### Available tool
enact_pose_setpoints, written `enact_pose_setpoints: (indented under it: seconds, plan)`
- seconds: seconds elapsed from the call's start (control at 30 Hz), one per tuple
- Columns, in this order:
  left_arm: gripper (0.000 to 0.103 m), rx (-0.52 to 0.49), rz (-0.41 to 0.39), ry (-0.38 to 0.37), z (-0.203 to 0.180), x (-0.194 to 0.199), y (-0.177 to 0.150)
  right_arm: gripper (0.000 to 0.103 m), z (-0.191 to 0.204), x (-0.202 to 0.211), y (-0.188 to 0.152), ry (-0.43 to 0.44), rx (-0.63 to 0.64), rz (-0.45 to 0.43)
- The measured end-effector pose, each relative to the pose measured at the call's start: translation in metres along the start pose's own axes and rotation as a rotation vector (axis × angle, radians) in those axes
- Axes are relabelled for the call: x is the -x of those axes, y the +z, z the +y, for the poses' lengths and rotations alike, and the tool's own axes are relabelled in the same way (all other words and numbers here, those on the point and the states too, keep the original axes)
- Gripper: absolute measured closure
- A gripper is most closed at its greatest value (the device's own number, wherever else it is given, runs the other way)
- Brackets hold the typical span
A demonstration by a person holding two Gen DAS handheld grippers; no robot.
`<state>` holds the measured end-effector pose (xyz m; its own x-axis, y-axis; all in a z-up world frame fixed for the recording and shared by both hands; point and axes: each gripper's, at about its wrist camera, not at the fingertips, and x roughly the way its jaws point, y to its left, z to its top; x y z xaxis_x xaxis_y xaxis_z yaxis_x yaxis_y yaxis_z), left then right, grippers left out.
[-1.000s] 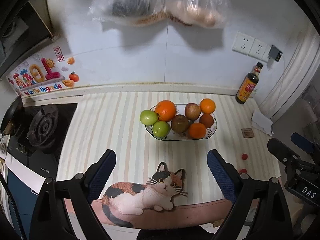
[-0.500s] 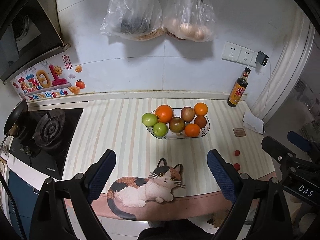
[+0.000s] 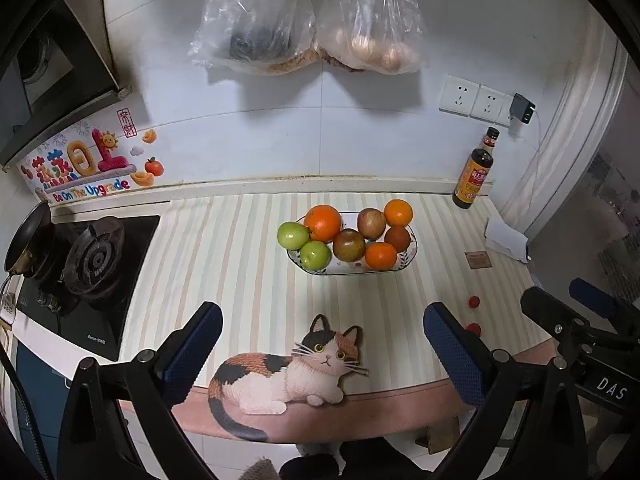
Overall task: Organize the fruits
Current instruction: 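Grasp a cherry tomato with the right tool while the left tool grasps another cherry tomato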
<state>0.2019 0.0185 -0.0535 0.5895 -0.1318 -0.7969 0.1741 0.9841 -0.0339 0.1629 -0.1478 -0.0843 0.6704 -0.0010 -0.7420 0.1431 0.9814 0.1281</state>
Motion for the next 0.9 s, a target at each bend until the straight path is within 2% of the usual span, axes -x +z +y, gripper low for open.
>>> enact_pose_setpoints:
  seconds: [0.1,0.3,0.47,0.57,0.6,0.7,0.87,0.9]
  plan:
    - [0.0,0.007,0.02,0.012,-0.011,-0.019,0.006,0.006,-0.025,-0.017,0.004,0.016,-0.047,0.021]
    - [0.0,0.002,0.101,0.049,-0.053,-0.084,0.02,0.006,-0.104,-0.074,0.001,-0.03,-0.152,0.096]
    - [0.0,-0.043,0.19,0.084,-0.095,-0.148,0.026,0.006,-0.175,-0.146,-0.019,-0.096,-0.195,0.202]
    - [0.0,-0.091,0.265,0.099,-0.121,-0.187,0.023,0.007,-0.199,-0.192,-0.038,-0.097,-0.194,0.283]
    - [0.0,-0.103,0.284,0.099,-0.127,-0.196,0.021,0.011,-0.204,-0.203,-0.044,-0.088,-0.195,0.302]
    - [0.0,-0.148,0.353,0.102,-0.148,-0.227,0.013,0.036,-0.213,-0.241,-0.065,-0.045,-0.198,0.373]
    - [0.0,-0.193,0.431,0.108,-0.172,-0.258,0.006,0.042,-0.215,-0.275,-0.094,0.039,-0.231,0.419]
    - [0.0,-0.197,0.445,0.103,-0.177,-0.262,0.005,0.047,-0.213,-0.278,-0.098,0.043,-0.224,0.421]
